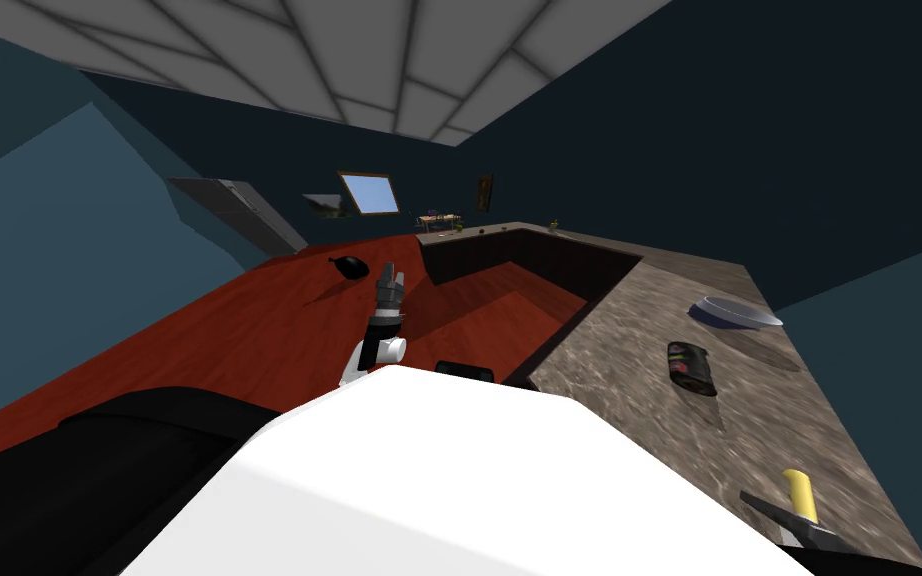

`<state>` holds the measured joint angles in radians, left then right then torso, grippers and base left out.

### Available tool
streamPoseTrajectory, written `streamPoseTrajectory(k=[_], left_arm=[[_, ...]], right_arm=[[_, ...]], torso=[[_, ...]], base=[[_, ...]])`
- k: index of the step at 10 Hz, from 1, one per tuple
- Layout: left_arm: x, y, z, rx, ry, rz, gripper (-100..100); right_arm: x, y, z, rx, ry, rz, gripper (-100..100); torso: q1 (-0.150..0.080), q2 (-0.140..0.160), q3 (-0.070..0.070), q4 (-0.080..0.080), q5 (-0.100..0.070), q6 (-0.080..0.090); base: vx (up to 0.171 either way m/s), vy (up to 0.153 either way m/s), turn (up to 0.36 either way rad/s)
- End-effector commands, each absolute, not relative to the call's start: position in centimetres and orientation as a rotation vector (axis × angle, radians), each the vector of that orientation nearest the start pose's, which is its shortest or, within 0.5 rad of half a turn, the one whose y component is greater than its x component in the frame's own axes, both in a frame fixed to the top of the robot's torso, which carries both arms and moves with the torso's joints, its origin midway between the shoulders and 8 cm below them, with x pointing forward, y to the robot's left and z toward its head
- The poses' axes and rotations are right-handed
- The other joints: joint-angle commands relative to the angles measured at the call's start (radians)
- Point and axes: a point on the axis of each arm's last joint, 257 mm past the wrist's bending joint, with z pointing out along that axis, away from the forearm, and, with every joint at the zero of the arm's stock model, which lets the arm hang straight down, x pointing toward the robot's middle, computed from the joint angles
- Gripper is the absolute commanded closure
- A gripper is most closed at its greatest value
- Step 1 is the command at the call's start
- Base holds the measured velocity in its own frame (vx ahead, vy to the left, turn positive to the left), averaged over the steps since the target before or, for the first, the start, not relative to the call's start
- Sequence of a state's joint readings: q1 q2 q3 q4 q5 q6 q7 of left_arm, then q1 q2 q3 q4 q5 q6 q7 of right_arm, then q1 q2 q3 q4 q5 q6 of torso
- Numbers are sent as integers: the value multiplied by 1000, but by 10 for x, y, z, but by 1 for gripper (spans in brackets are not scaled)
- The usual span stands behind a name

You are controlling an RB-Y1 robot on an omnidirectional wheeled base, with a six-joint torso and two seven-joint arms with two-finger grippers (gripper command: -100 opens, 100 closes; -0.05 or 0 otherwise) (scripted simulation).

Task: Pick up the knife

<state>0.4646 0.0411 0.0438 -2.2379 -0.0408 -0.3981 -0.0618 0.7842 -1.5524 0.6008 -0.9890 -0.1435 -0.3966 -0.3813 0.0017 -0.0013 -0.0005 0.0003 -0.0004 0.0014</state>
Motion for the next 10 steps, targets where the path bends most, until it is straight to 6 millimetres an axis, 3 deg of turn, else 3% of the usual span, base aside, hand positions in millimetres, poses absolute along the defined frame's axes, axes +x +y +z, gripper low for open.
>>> streamPoseTrajectory(k=[1,5,8,9,10], left_arm=[[370,289,-2,-662,755,-1158,0],[370,289,-2,-662,755,-1158,0],[370,289,-2,-662,755,-1158,0],[370,289,-2,-662,755,-1158,0],[370,289,-2,-662,755,-1158,0]], right_arm=[[-5,-755,-346,983,2626,-307,-100],[-5,-755,-346,883,2669,-325,-100],[-21,-746,-370,908,2661,-325,-100],[-15,-752,-363,902,2657,-336,-100],[-15,-752,-363,901,2657,-339,100]], torso=[[0,0,0,0,0,0],[0,0,0,0,0,0],[-5,1,1,0,-8,0],[-7,2,1,0,-12,0],[-8,1,1,0,-13,0]], base=[[9,6,-31],[17,11,-56],[-10,-9,46],[-7,-3,17],[0,0,0]])
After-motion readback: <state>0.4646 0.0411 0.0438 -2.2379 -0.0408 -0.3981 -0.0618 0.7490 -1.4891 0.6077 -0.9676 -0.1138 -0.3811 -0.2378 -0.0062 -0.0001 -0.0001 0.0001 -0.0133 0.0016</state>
